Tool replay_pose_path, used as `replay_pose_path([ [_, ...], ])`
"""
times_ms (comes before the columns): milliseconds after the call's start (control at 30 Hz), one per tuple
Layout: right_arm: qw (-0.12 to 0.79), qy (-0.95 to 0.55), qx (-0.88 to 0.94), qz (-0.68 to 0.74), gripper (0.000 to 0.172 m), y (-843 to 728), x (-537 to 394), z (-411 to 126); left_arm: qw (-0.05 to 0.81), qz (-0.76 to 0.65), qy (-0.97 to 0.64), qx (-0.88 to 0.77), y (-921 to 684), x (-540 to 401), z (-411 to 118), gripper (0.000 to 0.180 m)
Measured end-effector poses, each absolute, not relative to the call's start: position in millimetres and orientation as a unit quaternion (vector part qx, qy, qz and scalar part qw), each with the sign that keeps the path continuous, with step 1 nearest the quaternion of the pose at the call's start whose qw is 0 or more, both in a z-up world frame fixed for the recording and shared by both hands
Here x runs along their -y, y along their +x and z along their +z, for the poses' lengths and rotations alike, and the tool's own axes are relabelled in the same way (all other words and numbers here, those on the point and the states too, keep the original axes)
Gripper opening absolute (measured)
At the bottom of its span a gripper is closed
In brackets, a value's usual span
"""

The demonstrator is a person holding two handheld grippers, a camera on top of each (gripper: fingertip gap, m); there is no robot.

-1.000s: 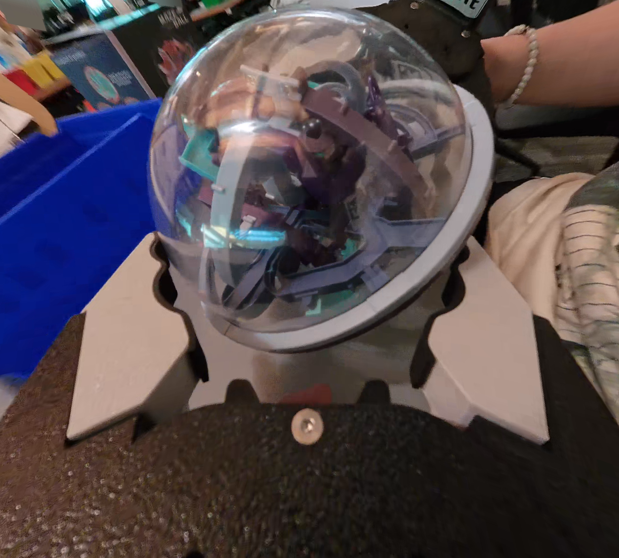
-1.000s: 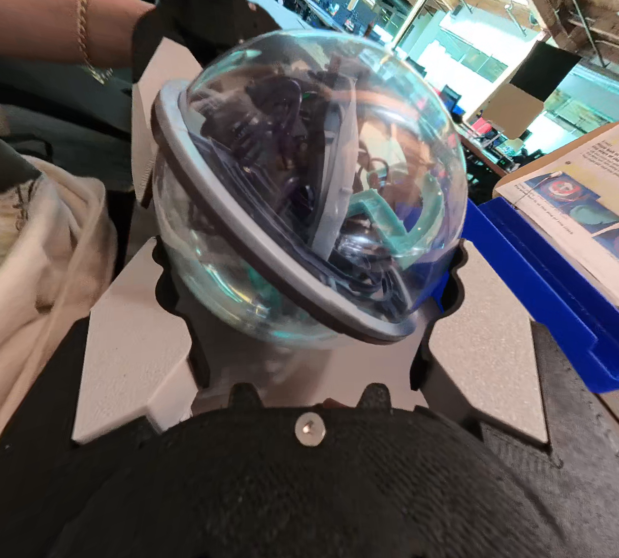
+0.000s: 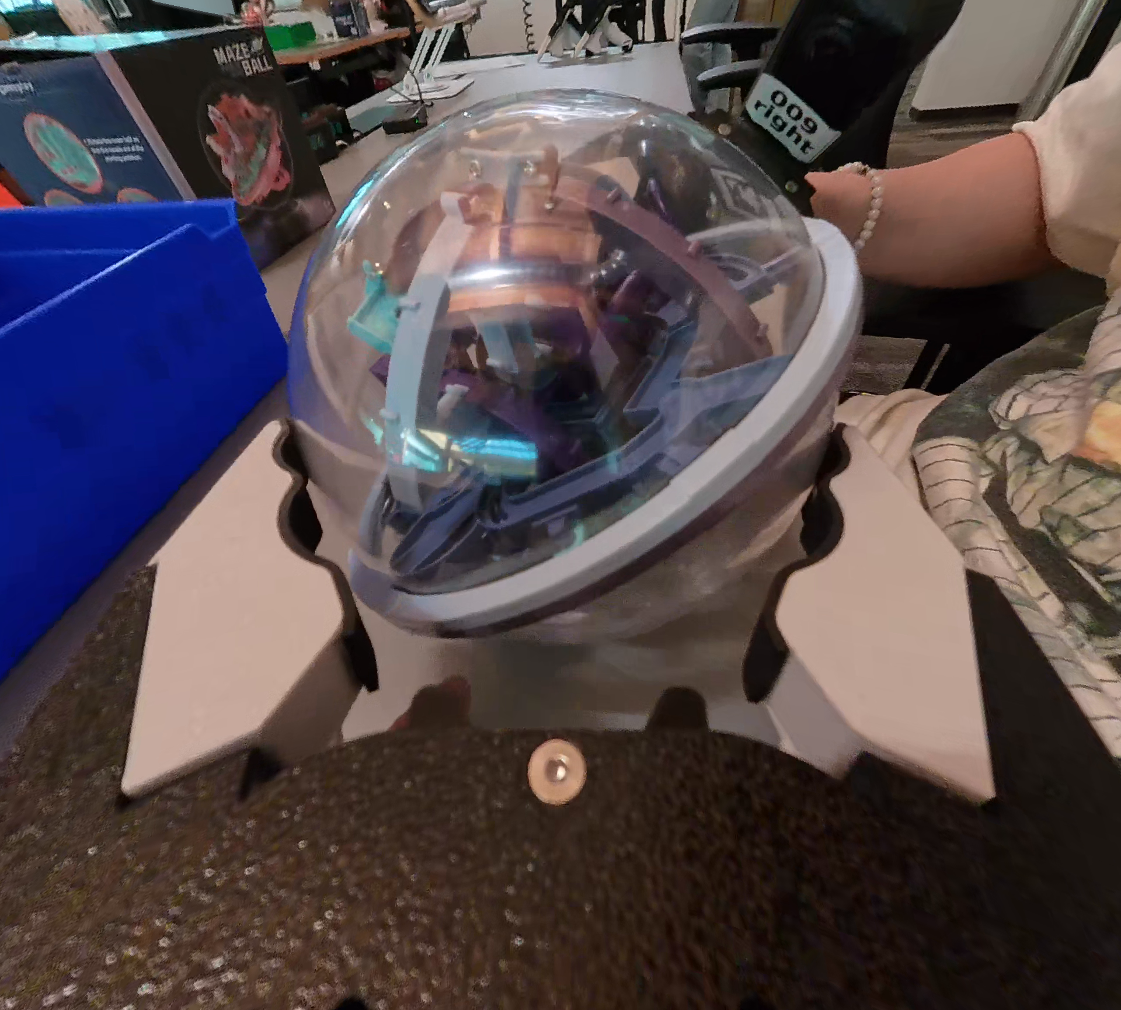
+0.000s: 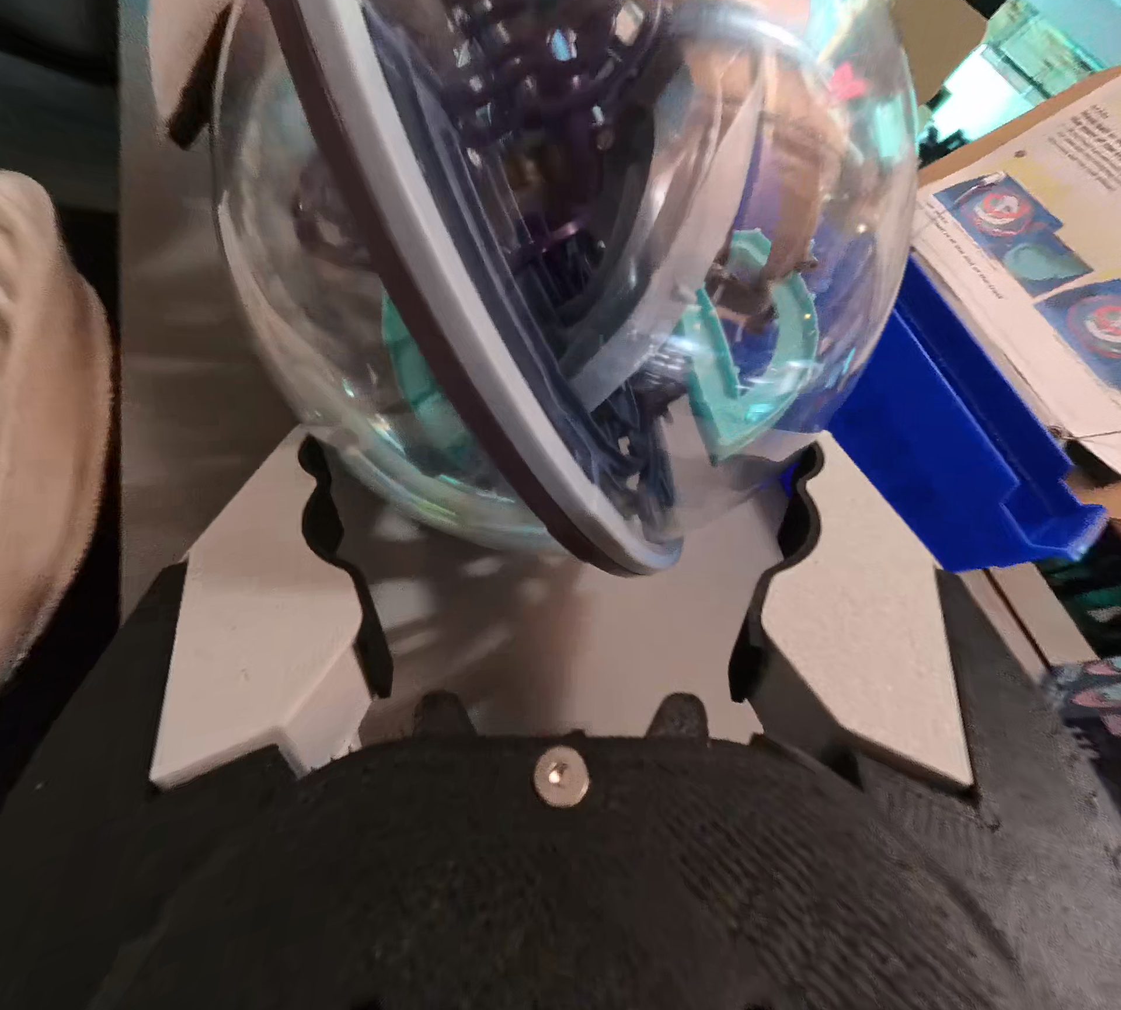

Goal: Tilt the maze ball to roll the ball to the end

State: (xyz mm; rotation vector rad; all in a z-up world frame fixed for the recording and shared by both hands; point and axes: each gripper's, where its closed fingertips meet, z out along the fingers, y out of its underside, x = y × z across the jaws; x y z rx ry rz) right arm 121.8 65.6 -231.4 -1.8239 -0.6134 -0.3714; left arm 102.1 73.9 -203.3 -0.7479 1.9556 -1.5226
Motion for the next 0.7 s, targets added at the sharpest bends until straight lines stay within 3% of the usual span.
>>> replay_pose_path([
  [33,0.558,-0.772,0.258,-0.161,0.145,122.0,-65.3,-231.2,0.273,-0.566,-0.274,-0.728,101.8,-73.4,-203.2,0.157],
  [233,0.541,-0.804,0.227,-0.101,0.147,130.5,-71.2,-236.1,0.199,-0.598,-0.342,-0.696,113.6,-78.4,-202.1,0.157],
  [433,0.516,-0.823,0.218,-0.094,0.149,142.8,-85.0,-245.0,0.042,-0.651,-0.446,-0.613,124.1,-89.0,-202.6,0.157],
  [700,0.52,-0.832,0.19,-0.04,0.146,151.0,-91.1,-242.9,-0.006,-0.658,-0.494,-0.569,135.9,-96.7,-197.0,0.157],
])
